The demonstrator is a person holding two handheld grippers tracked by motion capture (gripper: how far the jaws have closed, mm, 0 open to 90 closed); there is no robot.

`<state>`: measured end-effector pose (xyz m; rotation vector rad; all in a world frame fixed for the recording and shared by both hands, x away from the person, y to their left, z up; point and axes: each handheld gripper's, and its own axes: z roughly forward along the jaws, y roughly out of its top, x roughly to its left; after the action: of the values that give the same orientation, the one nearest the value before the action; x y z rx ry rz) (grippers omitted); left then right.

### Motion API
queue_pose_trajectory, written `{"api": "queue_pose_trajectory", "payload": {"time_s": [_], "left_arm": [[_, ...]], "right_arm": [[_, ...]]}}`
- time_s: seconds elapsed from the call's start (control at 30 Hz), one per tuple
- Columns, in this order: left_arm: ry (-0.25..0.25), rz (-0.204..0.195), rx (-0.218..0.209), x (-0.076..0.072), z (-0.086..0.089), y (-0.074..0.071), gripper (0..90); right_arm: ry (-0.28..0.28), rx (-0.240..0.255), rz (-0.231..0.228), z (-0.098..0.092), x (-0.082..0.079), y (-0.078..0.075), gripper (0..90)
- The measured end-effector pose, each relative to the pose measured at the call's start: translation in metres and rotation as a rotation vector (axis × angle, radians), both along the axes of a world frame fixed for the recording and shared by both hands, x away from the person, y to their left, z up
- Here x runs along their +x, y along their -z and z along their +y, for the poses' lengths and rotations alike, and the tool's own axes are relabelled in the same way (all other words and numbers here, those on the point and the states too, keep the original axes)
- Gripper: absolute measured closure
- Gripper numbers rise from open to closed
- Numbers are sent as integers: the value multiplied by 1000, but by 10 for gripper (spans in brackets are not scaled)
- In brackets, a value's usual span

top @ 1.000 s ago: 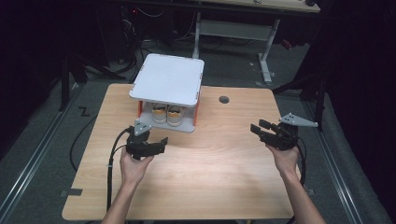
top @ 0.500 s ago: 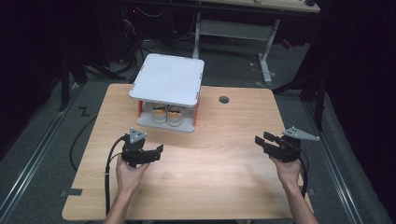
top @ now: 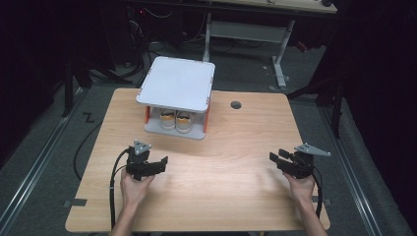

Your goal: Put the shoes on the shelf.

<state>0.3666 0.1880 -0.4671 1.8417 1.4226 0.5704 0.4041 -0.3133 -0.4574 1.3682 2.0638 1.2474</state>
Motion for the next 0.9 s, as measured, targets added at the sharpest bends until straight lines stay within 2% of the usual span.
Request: {"api": "queue_pose_trajectory", "payload": {"time_s": [0.3,0.63,0.9], "left_arm": [[-46,36,39,9,4,14,196],[-76,34,63,17,4,23,195],[-111,29,82,23,6,29,201]], "right_arm": [[42,-56,33,0,8,17,494],[64,-122,51,5,16,29,488],[83,-141,61,6,24,38,485]]}}
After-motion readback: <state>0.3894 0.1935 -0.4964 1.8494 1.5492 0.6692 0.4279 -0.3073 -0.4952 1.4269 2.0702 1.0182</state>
